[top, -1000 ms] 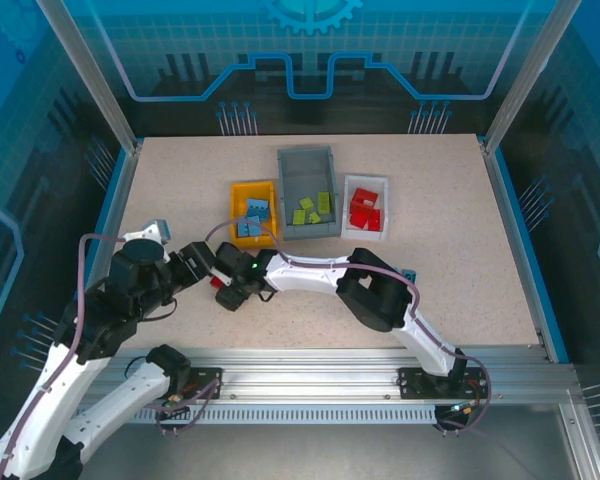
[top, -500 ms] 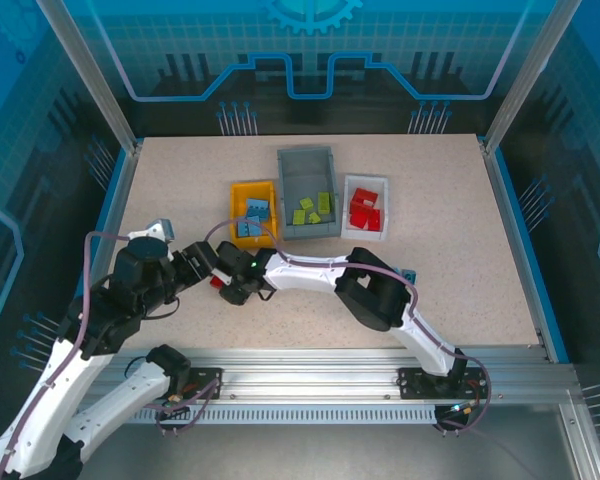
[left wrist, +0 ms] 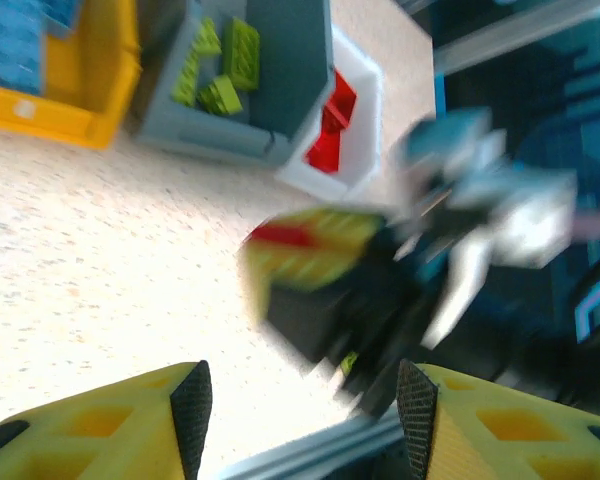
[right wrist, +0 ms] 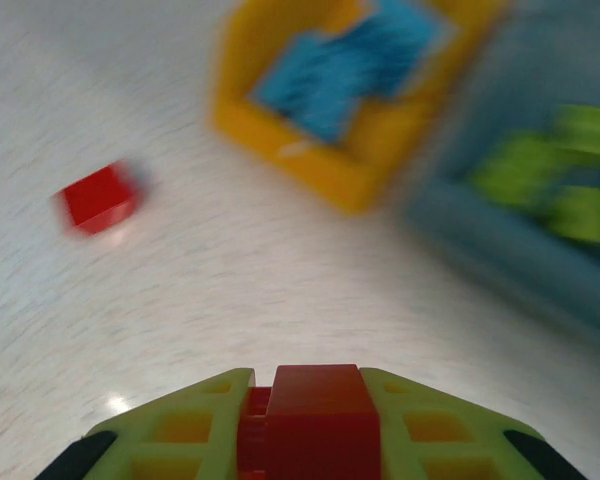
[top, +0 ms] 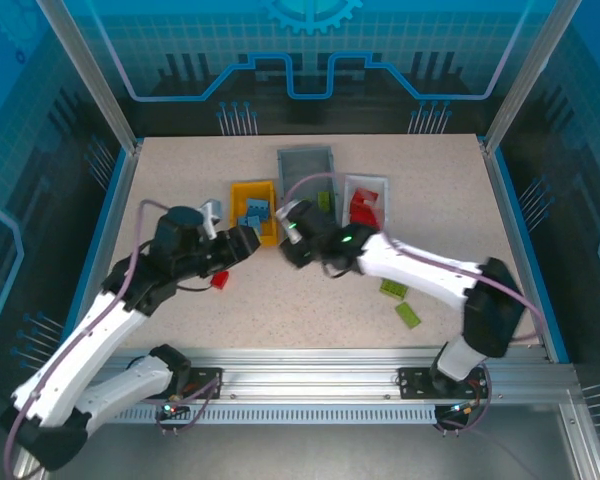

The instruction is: Sort the legos into containers by color

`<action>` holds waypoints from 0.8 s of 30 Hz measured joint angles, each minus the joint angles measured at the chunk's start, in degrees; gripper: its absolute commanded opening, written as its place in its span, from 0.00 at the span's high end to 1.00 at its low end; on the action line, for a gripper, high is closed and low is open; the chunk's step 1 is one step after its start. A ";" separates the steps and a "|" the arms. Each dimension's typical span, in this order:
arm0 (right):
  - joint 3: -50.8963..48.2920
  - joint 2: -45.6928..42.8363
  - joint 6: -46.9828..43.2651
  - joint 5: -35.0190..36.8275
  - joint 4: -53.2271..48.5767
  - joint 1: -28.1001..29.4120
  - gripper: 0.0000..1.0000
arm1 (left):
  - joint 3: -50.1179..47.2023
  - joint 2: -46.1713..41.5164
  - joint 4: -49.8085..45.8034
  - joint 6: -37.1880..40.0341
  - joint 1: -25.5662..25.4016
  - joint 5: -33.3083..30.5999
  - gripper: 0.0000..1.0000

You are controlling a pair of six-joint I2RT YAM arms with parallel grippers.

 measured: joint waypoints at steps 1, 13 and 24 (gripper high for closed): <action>-1.16 -2.03 1.05 0.28 -0.15 -4.46 0.79 | 1.22 3.06 0.98 0.02 -1.81 0.44 0.45; 7.04 12.00 6.45 -2.27 -5.14 -26.60 0.77 | 11.02 24.96 9.84 0.61 -16.76 -0.37 0.46; 10.99 18.84 7.85 -2.05 -8.46 -27.32 0.62 | 11.61 26.12 10.16 1.97 -19.37 -2.75 0.46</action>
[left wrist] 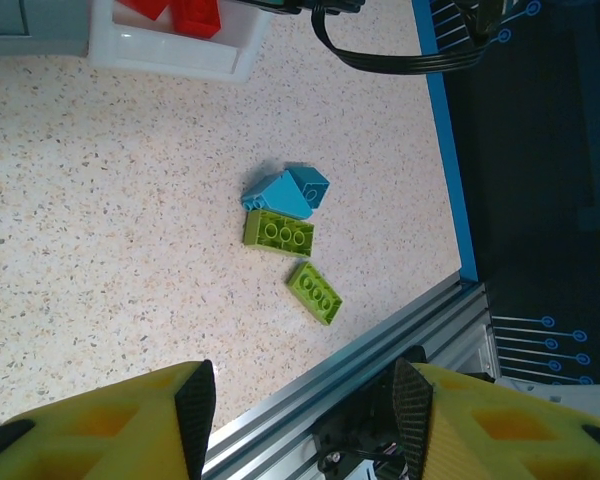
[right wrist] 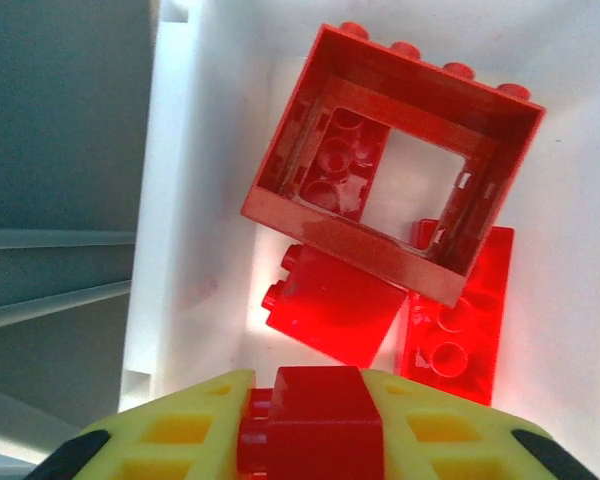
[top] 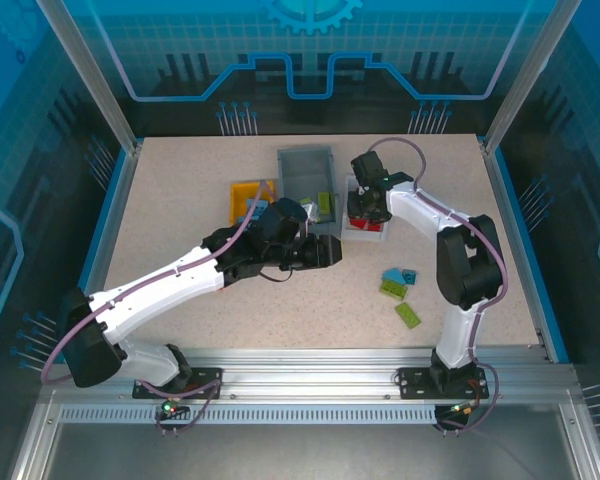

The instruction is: Sort the legos into containers by color

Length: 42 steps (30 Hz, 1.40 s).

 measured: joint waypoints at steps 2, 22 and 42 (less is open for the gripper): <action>0.00 -0.28 0.04 1.38 -0.83 0.07 0.56 | 0.00 0.00 0.00 0.00 -0.13 -0.17 0.46; -3.52 -25.46 -2.21 9.62 -5.79 2.40 0.42 | 4.87 8.28 -1.03 0.28 -2.51 -2.16 0.29; -18.88 -67.23 0.07 12.22 -23.04 1.29 0.37 | 40.06 51.25 -11.91 -11.89 -8.90 -6.38 0.16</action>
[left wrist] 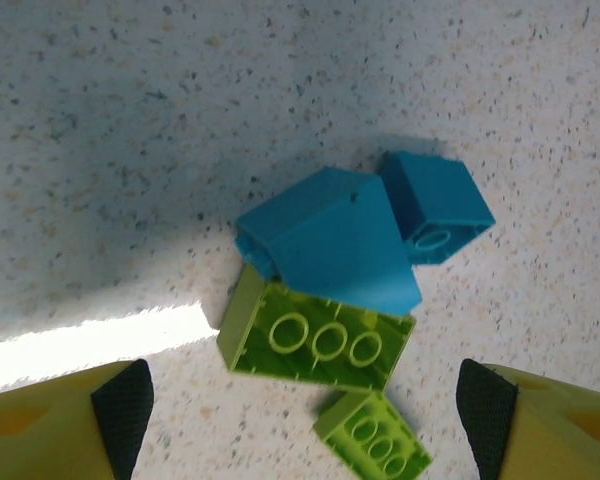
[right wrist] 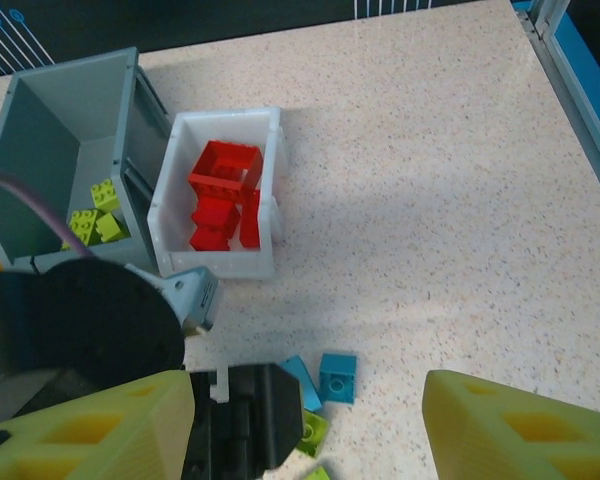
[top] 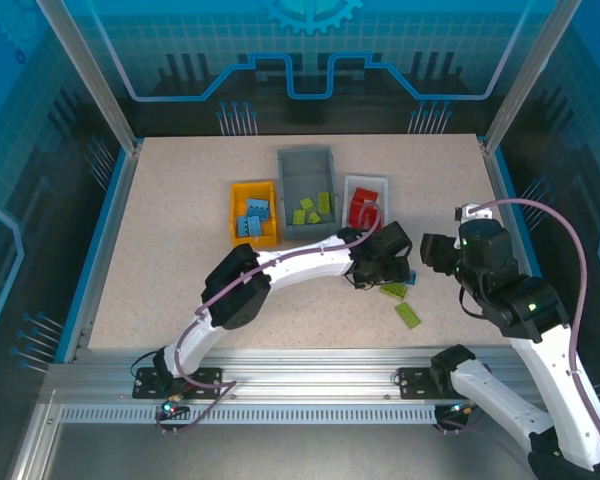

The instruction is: Sort the legos into containers by color

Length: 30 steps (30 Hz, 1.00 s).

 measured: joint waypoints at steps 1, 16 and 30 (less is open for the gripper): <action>-0.09 -0.17 0.15 -0.02 -0.50 0.00 0.37 | 1.64 1.16 -0.44 -0.17 0.04 -0.26 0.16; -1.81 -0.44 0.61 -0.48 -2.47 0.00 0.38 | 12.63 9.75 -2.78 -0.59 2.69 -1.68 0.24; -2.03 -0.44 0.61 -0.70 -2.34 0.00 0.38 | 14.84 10.60 -9.84 -0.37 1.68 -1.62 0.32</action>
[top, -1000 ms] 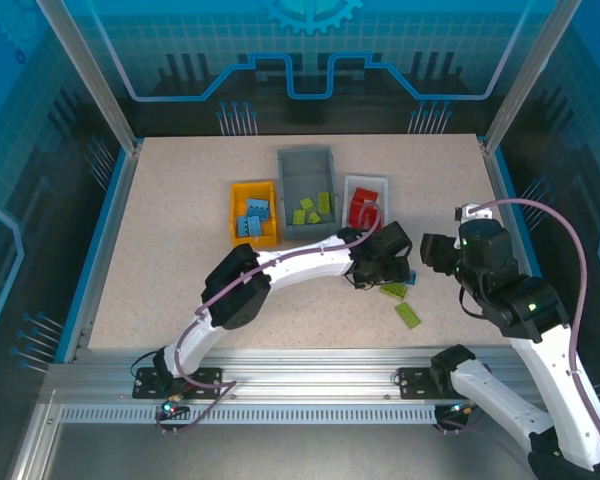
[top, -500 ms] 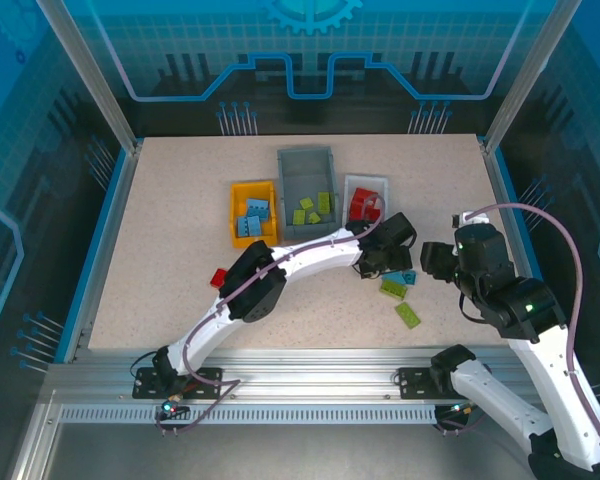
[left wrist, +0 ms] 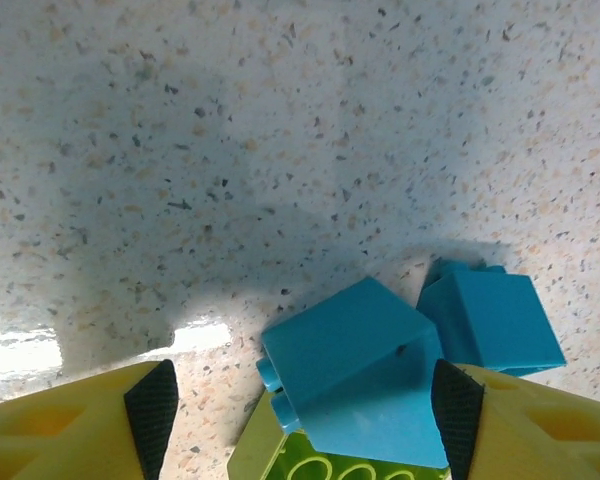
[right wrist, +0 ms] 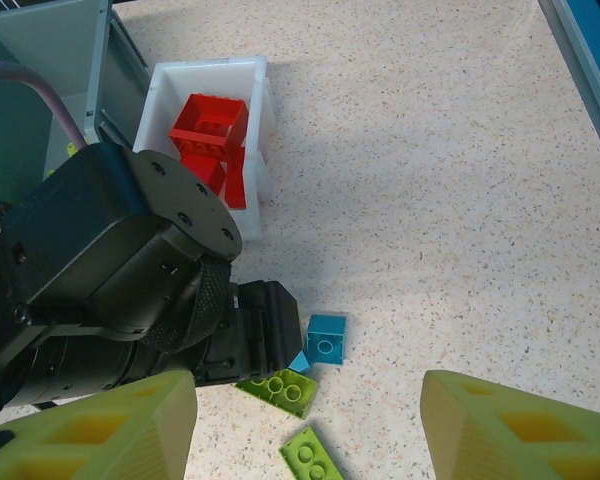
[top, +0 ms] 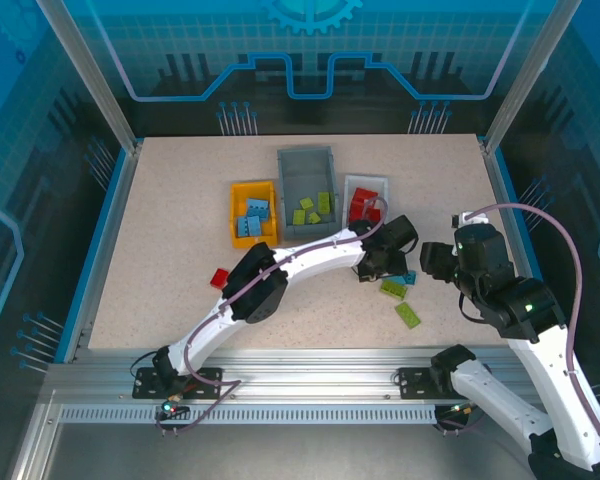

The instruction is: Sort the legos into containers by color

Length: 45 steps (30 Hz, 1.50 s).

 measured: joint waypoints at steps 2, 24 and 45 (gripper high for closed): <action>-0.35 0.02 0.17 -0.02 0.07 0.00 0.38 | 0.22 0.22 -0.44 0.04 -0.15 -0.02 0.35; -1.57 -0.52 0.20 -0.87 0.39 0.00 0.38 | -3.39 -5.20 -5.99 -3.41 -2.38 -11.80 0.44; -1.88 -1.99 0.20 -1.27 0.63 0.00 0.38 | -1.81 -1.70 -2.91 -10.86 -2.23 -3.91 0.24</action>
